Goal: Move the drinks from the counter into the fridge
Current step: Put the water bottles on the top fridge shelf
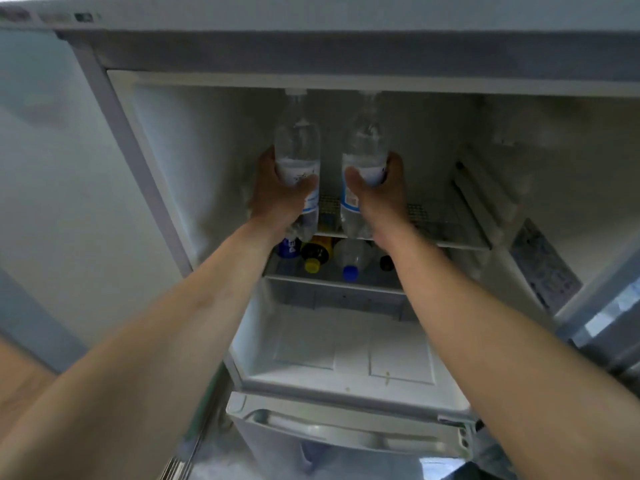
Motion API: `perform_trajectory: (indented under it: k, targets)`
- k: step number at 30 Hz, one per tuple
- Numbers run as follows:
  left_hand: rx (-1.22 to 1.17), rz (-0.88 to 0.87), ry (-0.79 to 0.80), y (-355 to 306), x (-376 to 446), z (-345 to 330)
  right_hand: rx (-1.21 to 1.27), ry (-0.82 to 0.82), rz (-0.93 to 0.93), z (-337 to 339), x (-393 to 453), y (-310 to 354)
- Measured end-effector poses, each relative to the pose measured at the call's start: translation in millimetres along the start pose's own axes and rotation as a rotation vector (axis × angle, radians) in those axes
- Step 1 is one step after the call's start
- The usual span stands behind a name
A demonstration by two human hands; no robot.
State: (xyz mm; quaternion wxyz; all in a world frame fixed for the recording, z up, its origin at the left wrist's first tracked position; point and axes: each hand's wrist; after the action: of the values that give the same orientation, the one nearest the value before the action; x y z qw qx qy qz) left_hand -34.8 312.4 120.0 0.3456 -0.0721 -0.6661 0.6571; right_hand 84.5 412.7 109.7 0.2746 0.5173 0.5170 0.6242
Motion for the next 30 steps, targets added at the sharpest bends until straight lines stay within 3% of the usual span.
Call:
perform_trajectory:
  k: [19, 24, 27, 30]
  targets:
    - [0.037, -0.121, 0.048, 30.1, 70.8, -34.5, -0.01, 0.016, 0.023, -49.4, 66.3, -37.1]
    - [0.026, -0.127, 0.037, 33.7, 65.6, -35.3, -0.204, 0.119, 0.023, -32.3, 55.1, -36.3]
    - [0.218, -0.051, 0.123, 41.7, 67.4, -30.9, -0.581, 0.212, -0.055, -17.9, 51.8, -39.9]
    - [0.508, 0.102, 0.162, 52.8, 69.3, -26.9, -0.575, 0.243, -0.087, -16.8, 50.9, -43.4]
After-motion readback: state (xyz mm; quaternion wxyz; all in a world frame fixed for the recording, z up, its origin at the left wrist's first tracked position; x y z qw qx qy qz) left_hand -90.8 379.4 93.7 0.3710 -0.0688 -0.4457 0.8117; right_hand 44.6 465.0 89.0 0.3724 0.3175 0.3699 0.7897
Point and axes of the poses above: each hand's wrist, its own x-axis towards the middle knuckle, its own z-axis out of the back of the hand, y = z × x, and after that the axes turned 1 degree about z, right-handed
